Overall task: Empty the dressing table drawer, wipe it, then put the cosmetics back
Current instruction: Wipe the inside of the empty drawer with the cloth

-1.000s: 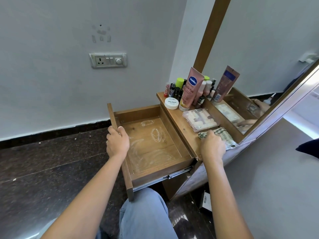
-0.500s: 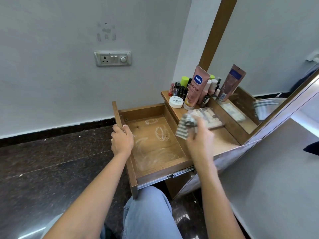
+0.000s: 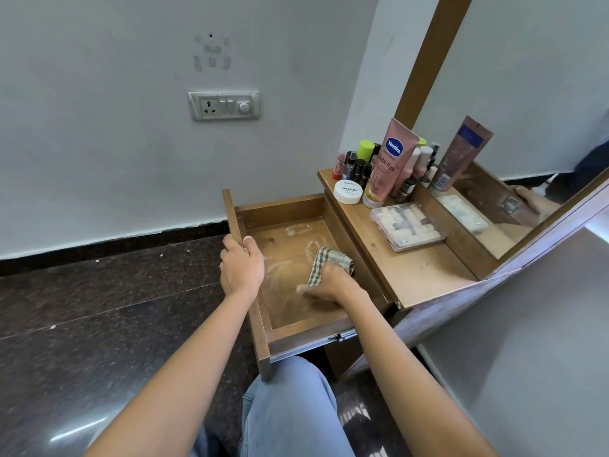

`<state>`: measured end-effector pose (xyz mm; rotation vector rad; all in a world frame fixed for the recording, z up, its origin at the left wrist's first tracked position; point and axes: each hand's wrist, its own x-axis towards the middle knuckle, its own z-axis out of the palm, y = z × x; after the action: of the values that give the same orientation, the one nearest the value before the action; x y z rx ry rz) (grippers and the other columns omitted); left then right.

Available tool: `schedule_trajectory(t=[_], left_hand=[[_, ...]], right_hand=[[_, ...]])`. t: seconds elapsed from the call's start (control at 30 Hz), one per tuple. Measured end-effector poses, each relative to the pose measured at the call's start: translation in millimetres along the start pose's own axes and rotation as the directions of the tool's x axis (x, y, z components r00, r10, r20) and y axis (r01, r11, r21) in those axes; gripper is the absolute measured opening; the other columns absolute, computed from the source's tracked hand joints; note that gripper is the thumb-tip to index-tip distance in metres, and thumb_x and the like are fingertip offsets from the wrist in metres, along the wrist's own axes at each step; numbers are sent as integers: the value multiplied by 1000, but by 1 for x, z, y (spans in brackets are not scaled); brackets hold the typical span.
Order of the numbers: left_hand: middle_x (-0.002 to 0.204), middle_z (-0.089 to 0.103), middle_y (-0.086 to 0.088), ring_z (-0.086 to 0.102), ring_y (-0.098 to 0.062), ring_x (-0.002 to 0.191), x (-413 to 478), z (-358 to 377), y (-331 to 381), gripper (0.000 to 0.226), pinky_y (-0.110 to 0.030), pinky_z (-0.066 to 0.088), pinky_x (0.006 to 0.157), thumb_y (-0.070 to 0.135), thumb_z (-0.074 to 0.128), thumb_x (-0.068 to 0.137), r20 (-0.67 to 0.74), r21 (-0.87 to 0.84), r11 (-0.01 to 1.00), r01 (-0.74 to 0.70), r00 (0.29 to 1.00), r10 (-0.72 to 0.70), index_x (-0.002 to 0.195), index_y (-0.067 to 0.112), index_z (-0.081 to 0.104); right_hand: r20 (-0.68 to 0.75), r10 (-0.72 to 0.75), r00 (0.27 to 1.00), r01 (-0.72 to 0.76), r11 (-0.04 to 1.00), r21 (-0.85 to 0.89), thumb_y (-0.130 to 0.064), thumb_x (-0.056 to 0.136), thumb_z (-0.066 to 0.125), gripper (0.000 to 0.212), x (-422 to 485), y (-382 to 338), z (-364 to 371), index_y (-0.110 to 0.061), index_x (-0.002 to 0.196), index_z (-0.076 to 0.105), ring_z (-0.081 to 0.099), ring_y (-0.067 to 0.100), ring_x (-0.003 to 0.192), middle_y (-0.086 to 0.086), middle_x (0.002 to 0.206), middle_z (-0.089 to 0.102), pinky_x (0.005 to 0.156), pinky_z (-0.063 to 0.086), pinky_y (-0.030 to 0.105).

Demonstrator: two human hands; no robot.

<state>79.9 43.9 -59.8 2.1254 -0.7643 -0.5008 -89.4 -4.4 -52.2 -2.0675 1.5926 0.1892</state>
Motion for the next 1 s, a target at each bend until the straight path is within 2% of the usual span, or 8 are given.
schedule_trajectory(t=[0.07, 0.17, 0.4, 0.5, 0.67, 0.77, 0.87, 1.0], left_hand=[[129, 51, -20, 57, -38, 106, 0, 1, -1, 54, -52, 51, 85, 42, 23, 100, -4, 2, 1000, -8, 1000, 8, 142, 10, 29], [128, 51, -20, 57, -38, 105, 1, 1, -2, 53, -52, 50, 85, 41, 23, 100, -4, 8, 1000, -10, 1000, 10, 142, 9, 29], [129, 51, -19, 58, -36, 104, 1, 2, 0, 54, -51, 52, 84, 42, 24, 100, -7, 27, 1000, -6, 1000, 6, 143, 10, 27], [128, 52, -19, 58, -36, 104, 1, 2, -1, 54, -51, 52, 84, 42, 24, 100, -5, 20, 1000, -5, 1000, 5, 144, 10, 26], [130, 50, -20, 57, -38, 106, -1, 2, 0, 54, -49, 51, 84, 41, 24, 101, 5, 29, 1000, -8, 1000, 7, 144, 9, 27], [131, 49, -20, 56, -38, 108, -3, 1, 1, 55, -47, 50, 81, 41, 26, 101, 3, 71, 997, -12, 1000, 12, 144, 7, 26], [134, 47, -20, 56, -38, 110, -4, 0, 2, 56, -47, 49, 81, 42, 26, 101, 11, 78, 997, -13, 1000, 13, 146, 7, 23], [136, 47, -19, 57, -36, 110, -3, 0, 4, 57, -46, 52, 83, 42, 27, 101, 7, 70, 998, -2, 1000, 2, 147, 9, 22]], right_hand=[[-80, 57, 995, -49, 994, 100, -57, 80, 64, 101, 9, -4, 2, 5, 146, 19, 36, 32, 135, 20, 146, 35, 111, 33, 37], [-108, 83, 991, -65, 985, 157, -43, 83, 67, 102, 21, -9, 4, 3, 149, 5, 19, 33, 143, 21, 154, 16, 116, 20, 35], [-71, 38, 997, -32, 996, 78, -27, 87, 60, 75, 41, -20, -10, -5, 149, 25, 28, 29, 140, 14, 152, 29, 115, 26, 30], [17, -16, 1000, 14, 996, 90, -24, 90, 58, 65, 30, -15, -5, -10, 148, 31, 42, 29, 130, 15, 146, 39, 106, 36, 30], [7, 58, 998, -58, 996, 67, -37, 97, 45, 71, 23, 5, 6, -3, 150, 13, 38, 36, 134, 23, 148, 33, 107, 34, 38], [-1, 66, 998, -65, 989, 135, -39, 99, 39, 65, 39, 0, -9, -7, 150, 16, 35, 36, 135, 22, 150, 32, 109, 32, 41], [11, 57, 998, -58, 985, 165, -36, 98, 44, 65, 51, -14, -21, -15, 152, 13, 26, 34, 141, 15, 156, 21, 114, 25, 41], [17, -6, 1000, 3, 989, 150, -28, 98, 48, 62, 54, -26, -19, -17, 151, 19, 32, 33, 138, 13, 154, 26, 111, 29, 38]])
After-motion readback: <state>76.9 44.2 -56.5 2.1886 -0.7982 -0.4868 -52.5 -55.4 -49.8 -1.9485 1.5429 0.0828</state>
